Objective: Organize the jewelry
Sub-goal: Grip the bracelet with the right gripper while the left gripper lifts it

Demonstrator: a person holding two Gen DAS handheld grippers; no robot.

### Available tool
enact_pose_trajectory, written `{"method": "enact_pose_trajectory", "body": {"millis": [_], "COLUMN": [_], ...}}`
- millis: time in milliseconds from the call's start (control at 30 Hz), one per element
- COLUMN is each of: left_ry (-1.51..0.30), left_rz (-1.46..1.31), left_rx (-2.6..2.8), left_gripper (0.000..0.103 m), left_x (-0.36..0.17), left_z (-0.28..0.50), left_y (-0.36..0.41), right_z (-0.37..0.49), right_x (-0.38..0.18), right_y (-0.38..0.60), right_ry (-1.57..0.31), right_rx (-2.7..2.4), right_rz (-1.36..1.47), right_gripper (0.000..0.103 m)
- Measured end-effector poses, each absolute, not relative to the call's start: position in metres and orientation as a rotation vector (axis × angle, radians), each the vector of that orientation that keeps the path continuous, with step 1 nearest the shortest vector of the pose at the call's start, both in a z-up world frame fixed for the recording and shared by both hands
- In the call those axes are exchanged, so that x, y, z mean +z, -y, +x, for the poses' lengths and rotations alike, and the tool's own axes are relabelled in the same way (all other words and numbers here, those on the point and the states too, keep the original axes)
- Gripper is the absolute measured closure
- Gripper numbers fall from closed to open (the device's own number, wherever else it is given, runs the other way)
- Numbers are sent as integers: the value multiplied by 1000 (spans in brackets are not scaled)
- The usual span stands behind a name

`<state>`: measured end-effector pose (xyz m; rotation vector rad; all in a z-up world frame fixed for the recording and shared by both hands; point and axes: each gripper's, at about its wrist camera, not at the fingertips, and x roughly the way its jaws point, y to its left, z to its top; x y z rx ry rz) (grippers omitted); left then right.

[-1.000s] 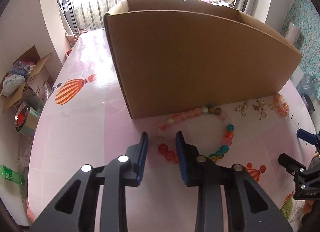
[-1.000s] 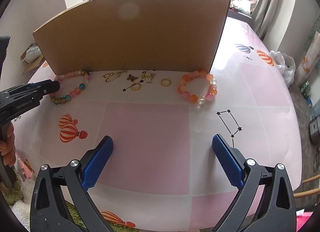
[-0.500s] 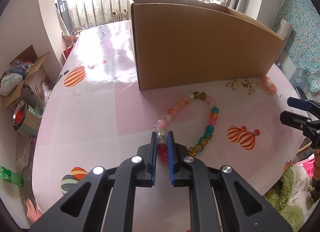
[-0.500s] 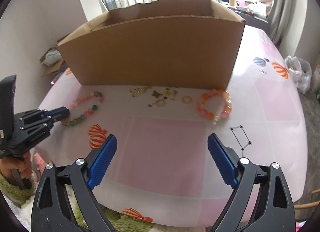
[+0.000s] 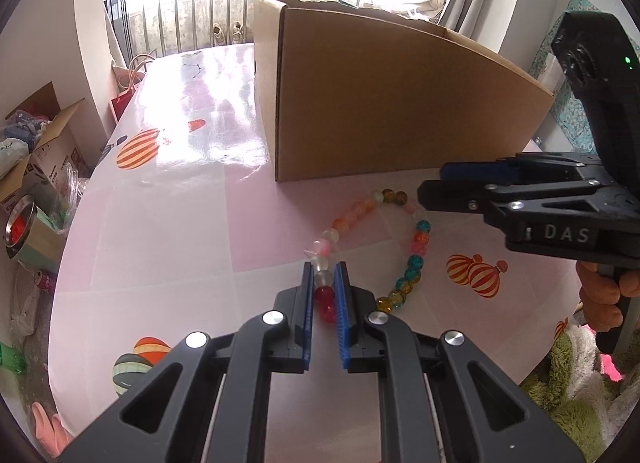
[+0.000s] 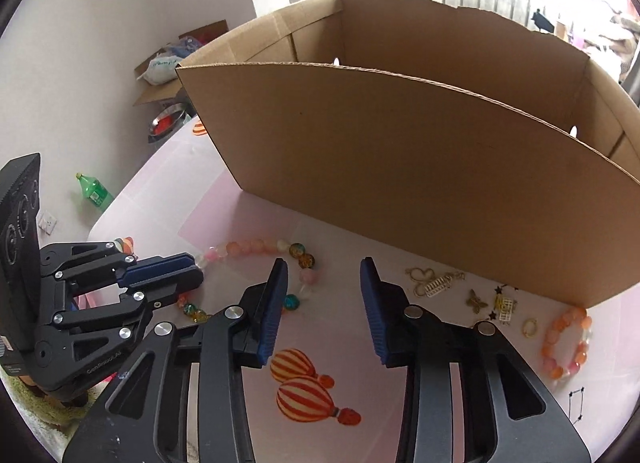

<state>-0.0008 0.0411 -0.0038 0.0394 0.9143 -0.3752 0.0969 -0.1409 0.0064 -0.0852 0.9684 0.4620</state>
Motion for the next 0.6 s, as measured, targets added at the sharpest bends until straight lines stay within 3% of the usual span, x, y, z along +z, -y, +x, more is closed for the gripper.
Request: {"method": "enact_pose_trajectory", "body": {"millis": [167, 600], "left_ry": [-921, -900], "left_rz": [22, 129], "left_rx": [-389, -354], "left_gripper": [93, 93], "left_x": [-4, -7], "left_z": [5, 14], "left_y": [-39, -29], "right_z": [117, 109], "right_x": [-9, -11], "right_y": [137, 106], "right_ry": [-1023, -998], "right_rx": [465, 438], "right_rz": [-115, -209], "right_gripper": [78, 81]}}
